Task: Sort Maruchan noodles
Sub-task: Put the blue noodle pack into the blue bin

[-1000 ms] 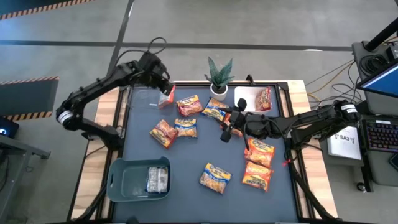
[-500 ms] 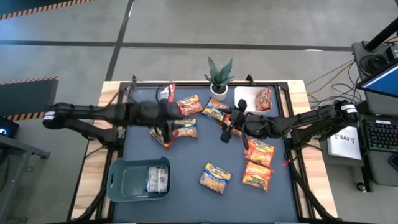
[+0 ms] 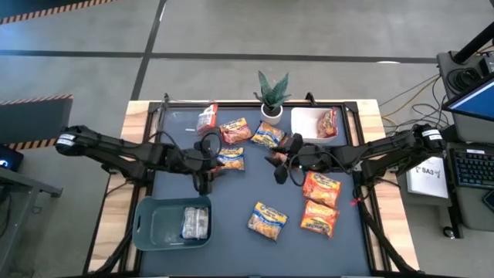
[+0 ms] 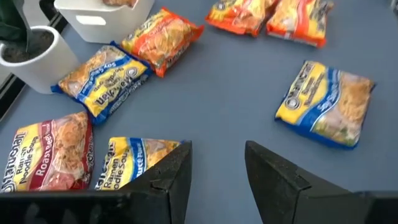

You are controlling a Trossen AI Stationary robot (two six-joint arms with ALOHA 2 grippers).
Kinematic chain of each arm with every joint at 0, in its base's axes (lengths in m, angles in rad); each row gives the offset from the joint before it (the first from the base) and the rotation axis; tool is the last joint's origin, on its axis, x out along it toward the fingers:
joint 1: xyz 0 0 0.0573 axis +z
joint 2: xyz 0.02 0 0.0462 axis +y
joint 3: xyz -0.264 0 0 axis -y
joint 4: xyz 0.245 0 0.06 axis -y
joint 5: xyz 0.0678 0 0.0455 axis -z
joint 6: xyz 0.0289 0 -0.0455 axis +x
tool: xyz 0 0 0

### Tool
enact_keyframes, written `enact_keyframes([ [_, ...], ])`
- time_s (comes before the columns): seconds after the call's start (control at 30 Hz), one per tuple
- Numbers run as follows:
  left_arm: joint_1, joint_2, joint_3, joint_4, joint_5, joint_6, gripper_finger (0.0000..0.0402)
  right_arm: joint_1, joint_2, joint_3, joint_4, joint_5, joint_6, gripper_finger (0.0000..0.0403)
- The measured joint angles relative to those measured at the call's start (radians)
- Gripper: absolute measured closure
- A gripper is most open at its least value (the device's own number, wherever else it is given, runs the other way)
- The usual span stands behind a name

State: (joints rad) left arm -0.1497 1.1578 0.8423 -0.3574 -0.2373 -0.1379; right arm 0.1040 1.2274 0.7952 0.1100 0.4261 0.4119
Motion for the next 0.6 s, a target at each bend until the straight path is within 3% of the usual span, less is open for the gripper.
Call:
enact_keyframes([
  [0.07, 0.000, 0.000, -0.014, 0.003, 0.000, 0.012, 0.0271, -0.002, 0.000, 0.002, 0.000, -0.040, 0.052, 0.0202],
  [0.33, 0.000, -0.003, -0.072, 0.017, -0.043, 0.058, 0.0271, -0.006, 0.059, 0.122, -0.019, -0.042, 0.114, 0.0202],
  [0.6, 0.000, -0.006, -0.075, 0.016, -0.044, 0.104, 0.0271, -0.020, 0.262, 0.361, -0.258, -0.033, 0.174, 0.0202],
])
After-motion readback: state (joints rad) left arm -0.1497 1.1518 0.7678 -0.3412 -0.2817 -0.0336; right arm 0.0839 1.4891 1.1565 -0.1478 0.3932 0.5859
